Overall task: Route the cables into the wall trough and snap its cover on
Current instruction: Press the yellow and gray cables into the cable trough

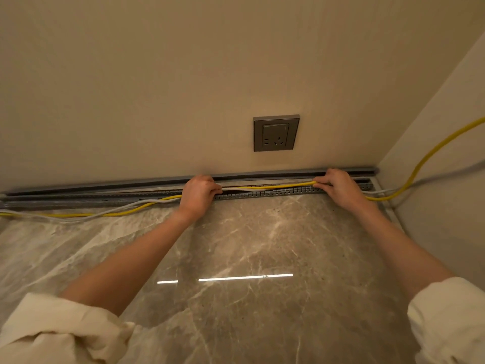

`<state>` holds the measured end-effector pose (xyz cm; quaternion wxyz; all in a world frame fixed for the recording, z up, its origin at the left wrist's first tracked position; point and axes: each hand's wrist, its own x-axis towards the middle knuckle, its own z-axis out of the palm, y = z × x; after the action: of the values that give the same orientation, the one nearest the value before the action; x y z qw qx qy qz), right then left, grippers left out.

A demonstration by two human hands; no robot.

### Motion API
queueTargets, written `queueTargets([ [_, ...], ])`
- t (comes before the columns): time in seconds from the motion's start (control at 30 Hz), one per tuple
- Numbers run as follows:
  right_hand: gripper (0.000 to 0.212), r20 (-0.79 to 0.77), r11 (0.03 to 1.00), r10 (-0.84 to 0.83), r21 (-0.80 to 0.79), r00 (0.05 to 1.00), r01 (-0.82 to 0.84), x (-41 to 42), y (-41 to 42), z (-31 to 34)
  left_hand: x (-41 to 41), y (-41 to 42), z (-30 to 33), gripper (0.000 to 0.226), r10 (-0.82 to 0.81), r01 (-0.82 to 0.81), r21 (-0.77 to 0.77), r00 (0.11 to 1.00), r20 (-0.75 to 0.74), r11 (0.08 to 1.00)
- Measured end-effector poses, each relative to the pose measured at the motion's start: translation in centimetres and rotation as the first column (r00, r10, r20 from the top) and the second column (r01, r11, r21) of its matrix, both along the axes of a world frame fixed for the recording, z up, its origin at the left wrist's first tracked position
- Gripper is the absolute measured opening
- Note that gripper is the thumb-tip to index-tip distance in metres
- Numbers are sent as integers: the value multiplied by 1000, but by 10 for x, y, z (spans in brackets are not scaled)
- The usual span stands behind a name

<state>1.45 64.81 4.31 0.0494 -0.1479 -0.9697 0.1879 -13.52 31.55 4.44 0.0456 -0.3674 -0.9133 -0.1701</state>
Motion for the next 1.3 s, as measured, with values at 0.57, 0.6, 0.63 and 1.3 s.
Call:
queueTargets([
  [0.57, 20, -147, 938, -155, 290, 977, 192, 14, -36, -11, 28, -14, -20, 48, -102, 94, -237, 994, -25, 967],
  [0.6, 19, -164, 937, -130, 303, 978, 175, 15, -34, -11, 28, -13, -20, 51, -94, 89, -252, 996, -10, 964],
  [0.63, 17, -186, 935, -108, 314, 977, 163, 16, -32, -11, 26, -11, -18, 50, -81, 78, -268, 997, 3, 960],
  [1.3, 45, -54, 992, -27, 120, 998, 34, 42, -15, -8, 58, 137, -13, 47, -406, 395, -209, 914, -11, 895],
])
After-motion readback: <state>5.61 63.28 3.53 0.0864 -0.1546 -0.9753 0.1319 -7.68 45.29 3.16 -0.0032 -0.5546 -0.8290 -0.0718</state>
